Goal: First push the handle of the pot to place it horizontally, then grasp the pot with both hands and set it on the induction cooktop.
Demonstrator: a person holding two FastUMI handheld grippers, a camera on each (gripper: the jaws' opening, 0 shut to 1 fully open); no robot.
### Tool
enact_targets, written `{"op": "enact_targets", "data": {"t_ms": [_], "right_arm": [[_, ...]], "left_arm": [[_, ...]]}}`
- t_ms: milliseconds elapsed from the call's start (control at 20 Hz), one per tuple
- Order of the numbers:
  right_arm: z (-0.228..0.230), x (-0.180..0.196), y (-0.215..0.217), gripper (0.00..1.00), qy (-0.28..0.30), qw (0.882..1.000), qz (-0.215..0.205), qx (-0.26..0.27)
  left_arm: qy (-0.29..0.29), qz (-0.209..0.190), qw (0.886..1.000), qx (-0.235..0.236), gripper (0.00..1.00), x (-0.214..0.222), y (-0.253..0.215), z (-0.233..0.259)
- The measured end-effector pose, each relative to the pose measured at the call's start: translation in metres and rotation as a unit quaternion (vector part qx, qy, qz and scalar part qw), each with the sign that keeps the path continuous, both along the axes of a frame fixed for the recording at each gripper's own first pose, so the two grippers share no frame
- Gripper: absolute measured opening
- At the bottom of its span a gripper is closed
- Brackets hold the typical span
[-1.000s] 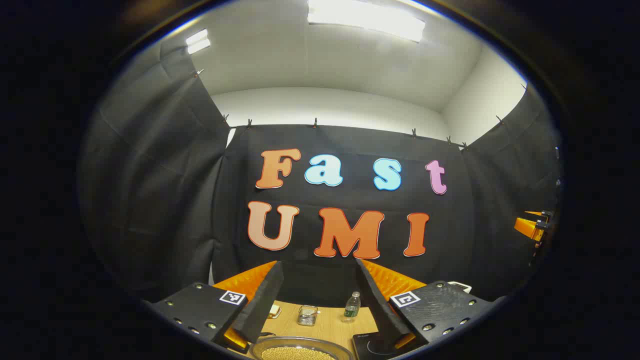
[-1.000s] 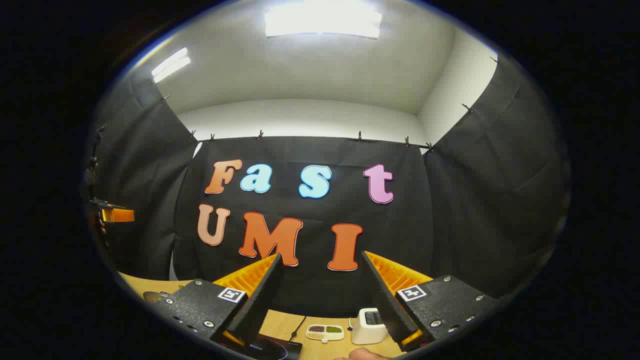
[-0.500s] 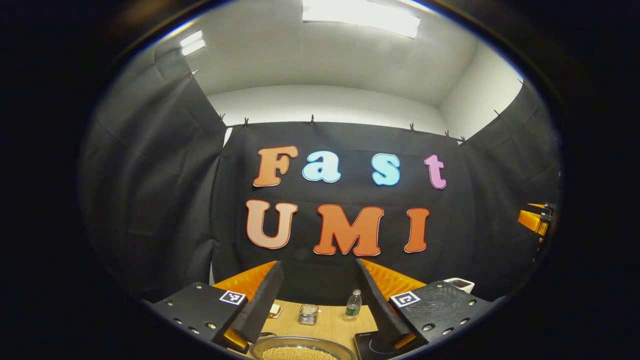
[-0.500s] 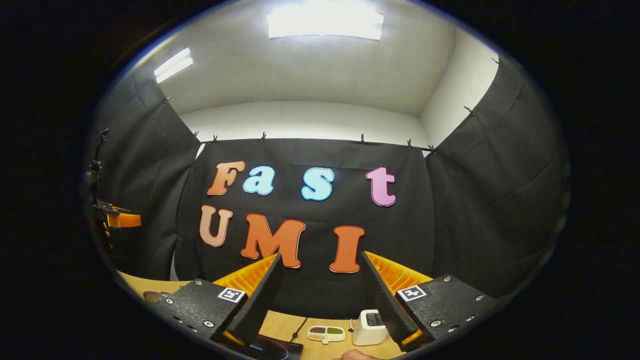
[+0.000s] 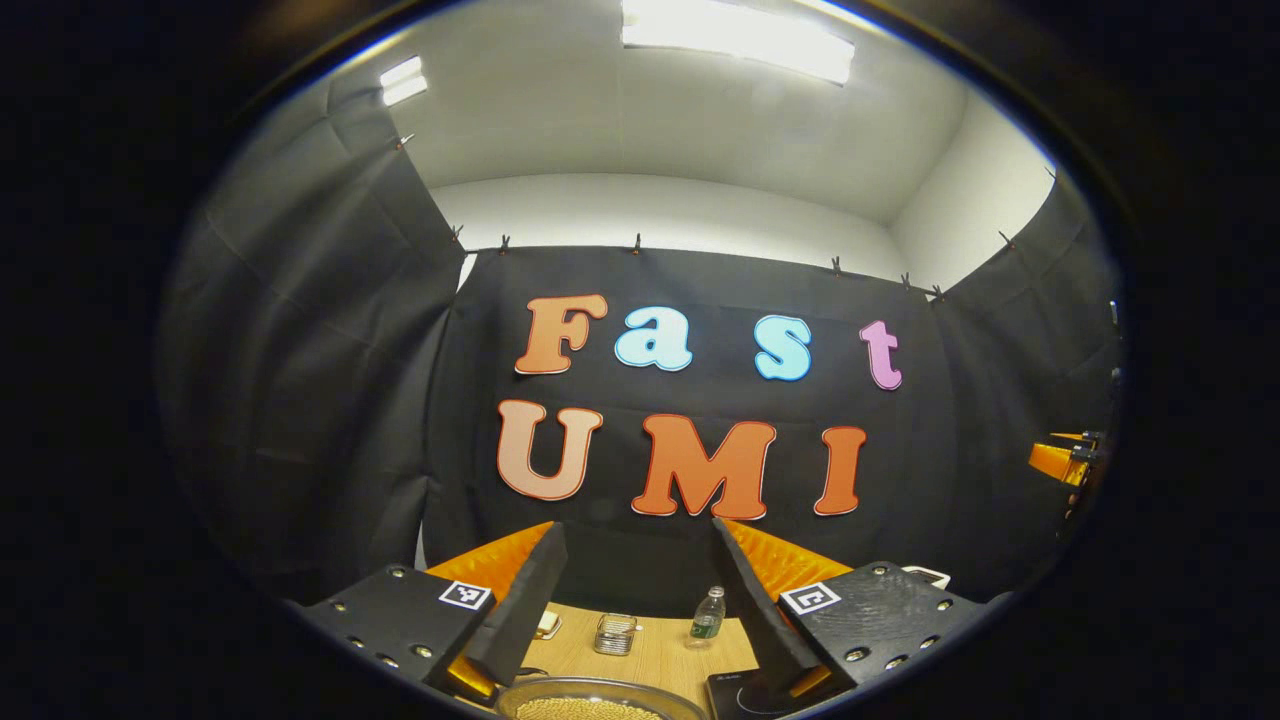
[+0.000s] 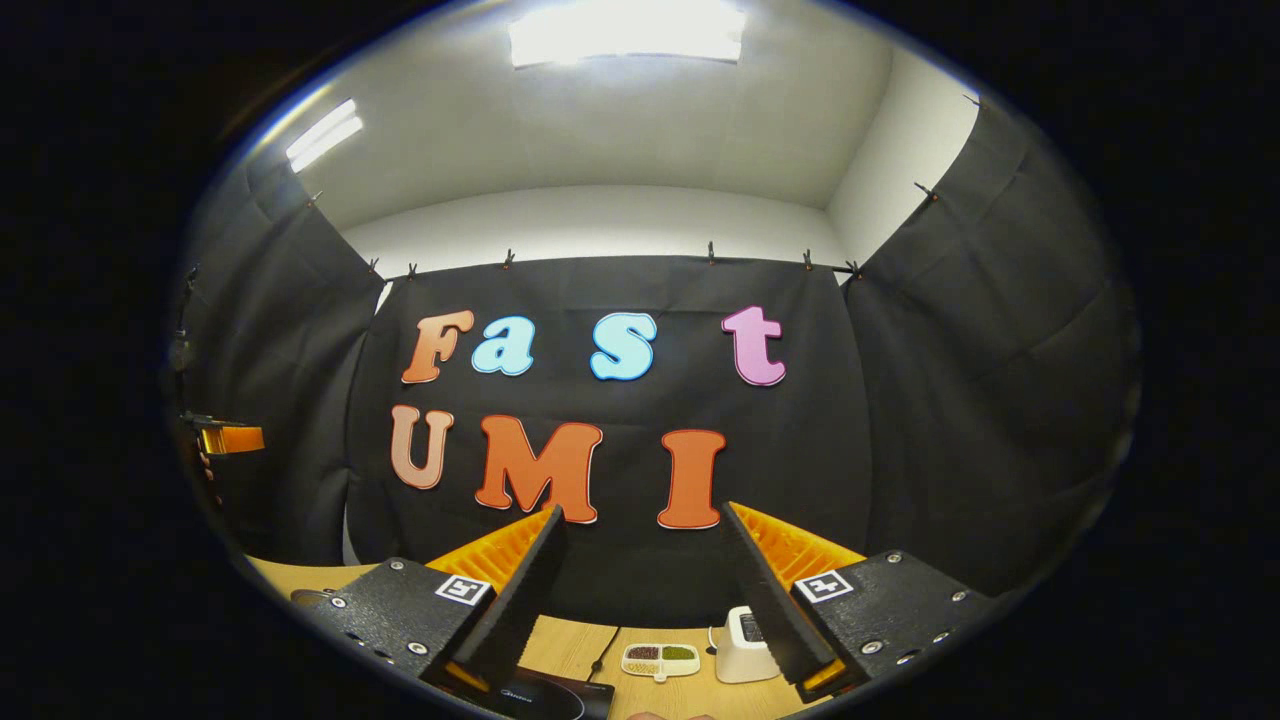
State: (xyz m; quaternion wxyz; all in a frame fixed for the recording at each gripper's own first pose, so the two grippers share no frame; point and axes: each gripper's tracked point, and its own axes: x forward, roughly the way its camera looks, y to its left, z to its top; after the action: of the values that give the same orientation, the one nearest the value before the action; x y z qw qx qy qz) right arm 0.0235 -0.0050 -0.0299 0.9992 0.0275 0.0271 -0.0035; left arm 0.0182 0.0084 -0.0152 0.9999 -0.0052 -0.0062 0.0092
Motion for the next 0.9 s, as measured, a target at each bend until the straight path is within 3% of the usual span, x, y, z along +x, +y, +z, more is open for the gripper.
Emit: {"op": "enact_targets", "data": {"t_ms": [500,900], "right_arm": [[-0.006,-0.004,0.005,0.95,-0.008,1.0,0.009,-0.013],[-0.013,-0.012,0.006,0.95,-0.003,1.0,0.015,-0.01]], "left_arm": [[-0.001,-0.014,1.0,-0.008,0.87,0.002,-0.006,-0.01],[0.034,-0.031,0.999,-0.001,0.89,-0.002,-0.022,-0.034]]}}
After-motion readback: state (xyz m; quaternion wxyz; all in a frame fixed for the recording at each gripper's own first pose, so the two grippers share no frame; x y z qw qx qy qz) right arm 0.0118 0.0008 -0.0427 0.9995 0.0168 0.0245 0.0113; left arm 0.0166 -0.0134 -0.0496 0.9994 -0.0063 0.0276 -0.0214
